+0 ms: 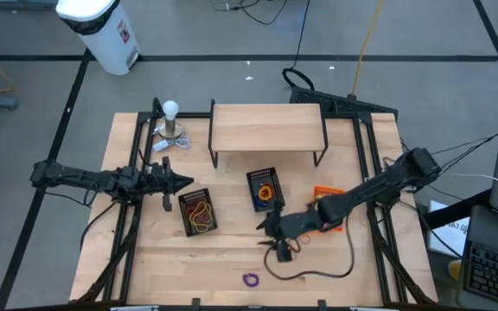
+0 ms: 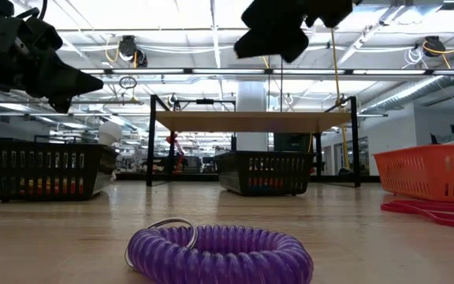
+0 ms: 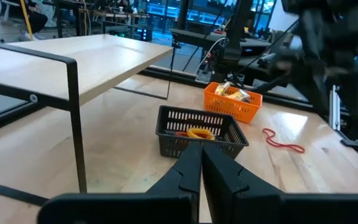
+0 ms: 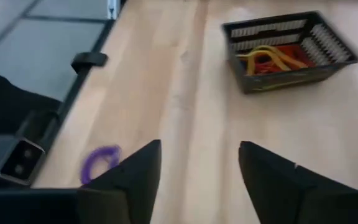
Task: Pick & Place Office Desk Supplies
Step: Put the purple spring rubberband into the right black
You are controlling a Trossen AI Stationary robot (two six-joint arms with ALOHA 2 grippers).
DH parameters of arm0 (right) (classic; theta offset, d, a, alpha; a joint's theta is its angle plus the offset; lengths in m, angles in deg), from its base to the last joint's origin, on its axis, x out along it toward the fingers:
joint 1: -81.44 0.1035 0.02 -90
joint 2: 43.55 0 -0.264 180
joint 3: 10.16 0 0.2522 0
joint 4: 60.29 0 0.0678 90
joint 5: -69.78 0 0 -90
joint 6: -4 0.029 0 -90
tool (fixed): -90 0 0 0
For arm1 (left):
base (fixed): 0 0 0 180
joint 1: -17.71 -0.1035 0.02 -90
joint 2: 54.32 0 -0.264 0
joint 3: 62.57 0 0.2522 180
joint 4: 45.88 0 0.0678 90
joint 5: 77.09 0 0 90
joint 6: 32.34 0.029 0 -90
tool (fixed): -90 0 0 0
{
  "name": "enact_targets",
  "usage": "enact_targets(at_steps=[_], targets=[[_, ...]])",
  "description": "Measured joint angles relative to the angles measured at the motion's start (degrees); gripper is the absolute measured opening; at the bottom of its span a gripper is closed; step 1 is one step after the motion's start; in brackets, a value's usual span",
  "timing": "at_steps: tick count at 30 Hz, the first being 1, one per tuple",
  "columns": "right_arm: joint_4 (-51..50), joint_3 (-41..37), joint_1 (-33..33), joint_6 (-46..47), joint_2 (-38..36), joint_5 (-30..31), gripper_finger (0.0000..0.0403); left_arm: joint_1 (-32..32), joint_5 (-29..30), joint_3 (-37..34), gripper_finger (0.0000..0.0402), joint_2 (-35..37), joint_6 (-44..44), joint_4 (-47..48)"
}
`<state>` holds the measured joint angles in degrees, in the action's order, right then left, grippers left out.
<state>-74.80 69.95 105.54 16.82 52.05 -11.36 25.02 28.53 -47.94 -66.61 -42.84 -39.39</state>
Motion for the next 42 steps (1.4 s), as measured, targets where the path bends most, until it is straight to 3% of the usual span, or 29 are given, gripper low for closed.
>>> enact_targets(at_steps=[4,11,21,34,38,42], targets=[[6.5,0.0,2.5,0.4,5.5,-2.9,0.0222,0.0,0.0,0.0,0.0002,0.0,-1.1,0.0],[14.4,2.4,5.8,-1.2,15.6,-2.7,0.0214,0.0,2.3,0.0,0.0020,0.0,-4.0,0.0],[5.2,13.0,7.0,-1.4,26.2,-3.0,0.0212,0.0,2.8,0.0,0.0004,0.0,-8.2,0.0],[-3.7,14.5,7.9,1.5,27.2,1.6,0.0211,0.0,2.8,0.0,0.0023,0.0,-9.2,0.1],[-4.0,14.5,7.9,1.4,27.2,1.4,0.0185,0.0,2.8,0.0,0.0023,0.0,-9.7,0.1],[-3.6,13.9,7.7,2.3,27.2,-0.5,0.0121,0.0,2.8,0.0,0.0024,0.0,-10.0,0.1]])
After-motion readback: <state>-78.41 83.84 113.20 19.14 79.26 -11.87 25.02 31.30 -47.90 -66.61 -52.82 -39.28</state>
